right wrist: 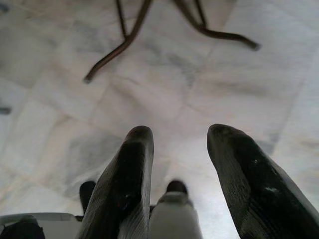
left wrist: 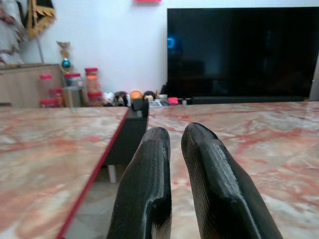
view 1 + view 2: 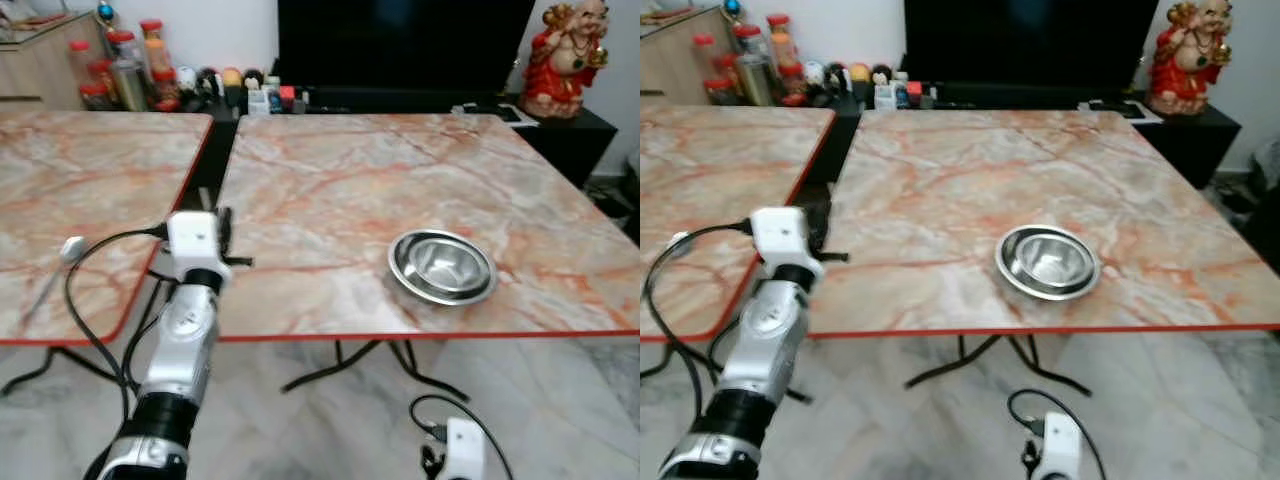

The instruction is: Setting the table

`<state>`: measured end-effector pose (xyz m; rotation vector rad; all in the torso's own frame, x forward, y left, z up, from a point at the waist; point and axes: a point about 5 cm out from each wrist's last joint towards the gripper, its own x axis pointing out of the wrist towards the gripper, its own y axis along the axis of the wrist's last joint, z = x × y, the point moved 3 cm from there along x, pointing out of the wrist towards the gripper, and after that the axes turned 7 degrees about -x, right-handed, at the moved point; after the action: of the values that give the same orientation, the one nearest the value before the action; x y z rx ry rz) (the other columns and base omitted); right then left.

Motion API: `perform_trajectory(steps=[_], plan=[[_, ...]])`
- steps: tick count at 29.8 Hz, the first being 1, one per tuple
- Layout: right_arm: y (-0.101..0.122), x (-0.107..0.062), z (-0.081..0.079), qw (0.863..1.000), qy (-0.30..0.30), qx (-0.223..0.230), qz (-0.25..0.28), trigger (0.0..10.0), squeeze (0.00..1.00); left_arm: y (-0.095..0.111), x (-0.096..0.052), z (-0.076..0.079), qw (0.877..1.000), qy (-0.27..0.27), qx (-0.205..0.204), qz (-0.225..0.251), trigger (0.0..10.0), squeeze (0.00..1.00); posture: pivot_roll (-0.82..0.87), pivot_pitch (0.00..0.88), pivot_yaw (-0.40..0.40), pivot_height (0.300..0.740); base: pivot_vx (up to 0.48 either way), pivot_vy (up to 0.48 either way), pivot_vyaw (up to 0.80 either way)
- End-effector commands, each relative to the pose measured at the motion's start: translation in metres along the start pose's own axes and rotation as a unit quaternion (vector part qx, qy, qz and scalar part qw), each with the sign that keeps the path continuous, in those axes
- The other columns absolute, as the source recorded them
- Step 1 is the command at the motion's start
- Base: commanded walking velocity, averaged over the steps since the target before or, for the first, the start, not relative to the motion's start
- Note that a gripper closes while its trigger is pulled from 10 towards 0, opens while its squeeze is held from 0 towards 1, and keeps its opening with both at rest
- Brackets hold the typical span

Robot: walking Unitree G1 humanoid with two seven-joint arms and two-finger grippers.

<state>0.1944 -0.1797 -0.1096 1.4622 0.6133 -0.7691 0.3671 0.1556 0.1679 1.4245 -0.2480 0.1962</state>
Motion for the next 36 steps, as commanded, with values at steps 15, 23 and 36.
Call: perform_trajectory(steps=[15, 23, 36], plan=[[0.0, 0.0, 0.007, 1.0, -0.013, 0.009, 0.001, 10.0, 0.0, 0.01, 0.005, 0.016, 1.0, -0.027, 0.003, 0.009, 10.0, 0.0, 0.06, 0.0, 0.002, 0.736, 0.0, 0.392, 0.0], [0.001, 0.0, 0.008, 1.0, -0.016, 0.011, 0.0, 10.0, 0.0, 0.013, 0.006, 0.015, 1.0, -0.024, 0.004, 0.011, 10.0, 0.0, 0.06, 0.0, -0.003, 0.736, 0.0, 0.392, 0.0], [0.003, 0.001, 0.007, 1.0, -0.014, 0.007, 0.0, 10.0, 0.0, 0.019, 0.007, 0.014, 1.0, -0.021, 0.005, 0.018, 10.0, 0.0, 0.07, 0.0, -0.004, 0.736, 0.0, 0.394, 0.0]])
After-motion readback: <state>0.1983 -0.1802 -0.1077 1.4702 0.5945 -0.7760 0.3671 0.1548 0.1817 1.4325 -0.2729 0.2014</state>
